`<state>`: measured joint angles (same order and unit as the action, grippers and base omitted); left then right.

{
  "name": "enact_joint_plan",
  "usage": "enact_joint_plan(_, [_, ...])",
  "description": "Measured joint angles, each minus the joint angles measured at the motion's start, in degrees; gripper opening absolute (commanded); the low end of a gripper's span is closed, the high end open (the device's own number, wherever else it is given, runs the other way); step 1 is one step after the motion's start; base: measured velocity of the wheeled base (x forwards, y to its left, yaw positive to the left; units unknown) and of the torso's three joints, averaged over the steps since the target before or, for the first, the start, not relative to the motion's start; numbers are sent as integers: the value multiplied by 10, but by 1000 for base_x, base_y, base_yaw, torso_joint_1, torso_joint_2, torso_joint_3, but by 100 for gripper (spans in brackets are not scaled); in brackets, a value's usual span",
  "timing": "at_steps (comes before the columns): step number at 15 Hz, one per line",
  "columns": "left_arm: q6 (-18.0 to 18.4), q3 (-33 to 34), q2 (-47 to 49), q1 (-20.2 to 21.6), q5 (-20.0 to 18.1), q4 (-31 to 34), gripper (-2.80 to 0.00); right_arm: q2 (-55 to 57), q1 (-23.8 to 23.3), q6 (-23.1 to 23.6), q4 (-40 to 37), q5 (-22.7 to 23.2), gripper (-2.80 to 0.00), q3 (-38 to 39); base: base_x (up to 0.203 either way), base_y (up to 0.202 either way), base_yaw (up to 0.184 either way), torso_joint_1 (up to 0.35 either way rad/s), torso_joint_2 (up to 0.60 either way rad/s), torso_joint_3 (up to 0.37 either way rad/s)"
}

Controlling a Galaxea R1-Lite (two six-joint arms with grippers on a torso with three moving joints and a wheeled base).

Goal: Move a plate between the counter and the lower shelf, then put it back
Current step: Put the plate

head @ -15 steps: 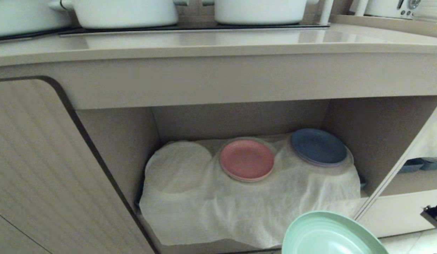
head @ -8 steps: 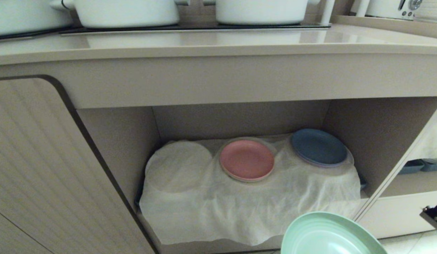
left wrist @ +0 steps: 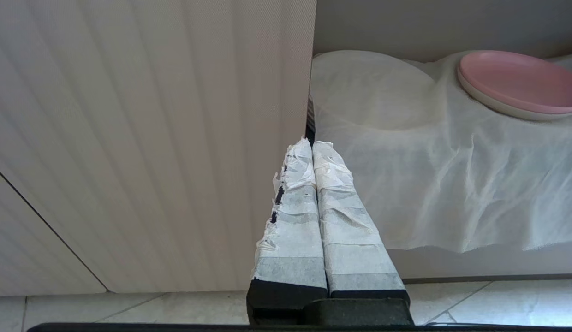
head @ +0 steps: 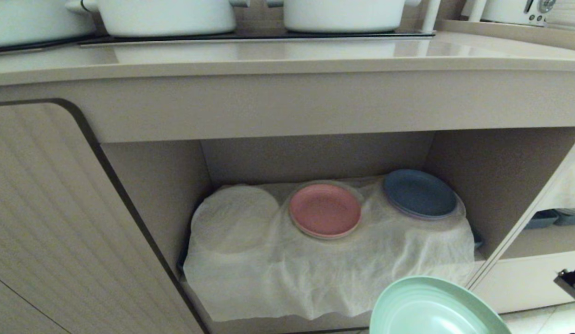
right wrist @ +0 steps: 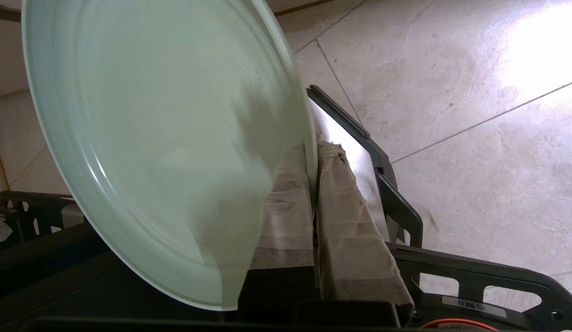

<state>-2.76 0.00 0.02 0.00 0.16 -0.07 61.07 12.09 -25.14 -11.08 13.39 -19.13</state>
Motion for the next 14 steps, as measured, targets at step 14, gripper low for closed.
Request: enact_joint_plan(14, [0, 0, 0, 0, 0, 0, -280, 1, 0, -25, -1, 13, -280, -29, 0, 0, 0, 0, 0, 0])
